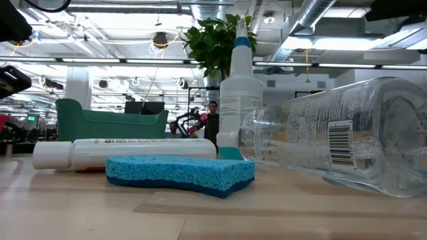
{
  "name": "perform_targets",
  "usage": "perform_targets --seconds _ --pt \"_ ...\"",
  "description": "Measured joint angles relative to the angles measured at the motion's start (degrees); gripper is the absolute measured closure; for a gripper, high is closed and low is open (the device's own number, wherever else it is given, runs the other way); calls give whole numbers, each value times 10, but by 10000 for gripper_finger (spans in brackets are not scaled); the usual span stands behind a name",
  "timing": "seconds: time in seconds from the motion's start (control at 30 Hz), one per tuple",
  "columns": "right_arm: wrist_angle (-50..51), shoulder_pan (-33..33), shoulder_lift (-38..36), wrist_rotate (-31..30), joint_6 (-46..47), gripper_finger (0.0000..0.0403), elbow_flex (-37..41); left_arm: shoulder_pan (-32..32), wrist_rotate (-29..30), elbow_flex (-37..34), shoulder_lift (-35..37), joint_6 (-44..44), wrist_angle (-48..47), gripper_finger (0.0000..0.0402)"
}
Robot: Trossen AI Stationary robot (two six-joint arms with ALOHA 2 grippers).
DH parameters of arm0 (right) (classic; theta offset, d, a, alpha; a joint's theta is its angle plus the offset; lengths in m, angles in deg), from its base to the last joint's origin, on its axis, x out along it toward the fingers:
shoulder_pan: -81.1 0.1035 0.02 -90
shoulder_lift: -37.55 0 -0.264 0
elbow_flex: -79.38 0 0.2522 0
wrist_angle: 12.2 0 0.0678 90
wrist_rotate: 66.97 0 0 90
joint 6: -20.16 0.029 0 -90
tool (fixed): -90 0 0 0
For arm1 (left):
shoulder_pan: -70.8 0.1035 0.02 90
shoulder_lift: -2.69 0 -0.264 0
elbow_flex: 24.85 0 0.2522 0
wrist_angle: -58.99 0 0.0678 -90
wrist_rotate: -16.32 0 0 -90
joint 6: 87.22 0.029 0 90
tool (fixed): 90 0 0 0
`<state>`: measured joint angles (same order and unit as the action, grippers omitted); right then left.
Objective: Pick & Place Kitchen Items
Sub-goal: Put the blue sponge into the red bin
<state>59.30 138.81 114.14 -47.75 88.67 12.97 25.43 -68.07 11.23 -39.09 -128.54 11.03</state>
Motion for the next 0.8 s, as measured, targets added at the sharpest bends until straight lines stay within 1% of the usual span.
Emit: perform_targets --seconds 0.3,0.43,0.63,0.8 --pt "0 0 0 0 0 232 0 0 4 0 2 -2 0 249" --pt "0 0 0 0 0 232 0 0 4 0 3 -1 3 218" --pt "0 0 0 0 0 232 0 0 -24 0 31 8 33 207" --pt "1 0 0 0 0 232 0 0 -25 0 70 24 63 206"
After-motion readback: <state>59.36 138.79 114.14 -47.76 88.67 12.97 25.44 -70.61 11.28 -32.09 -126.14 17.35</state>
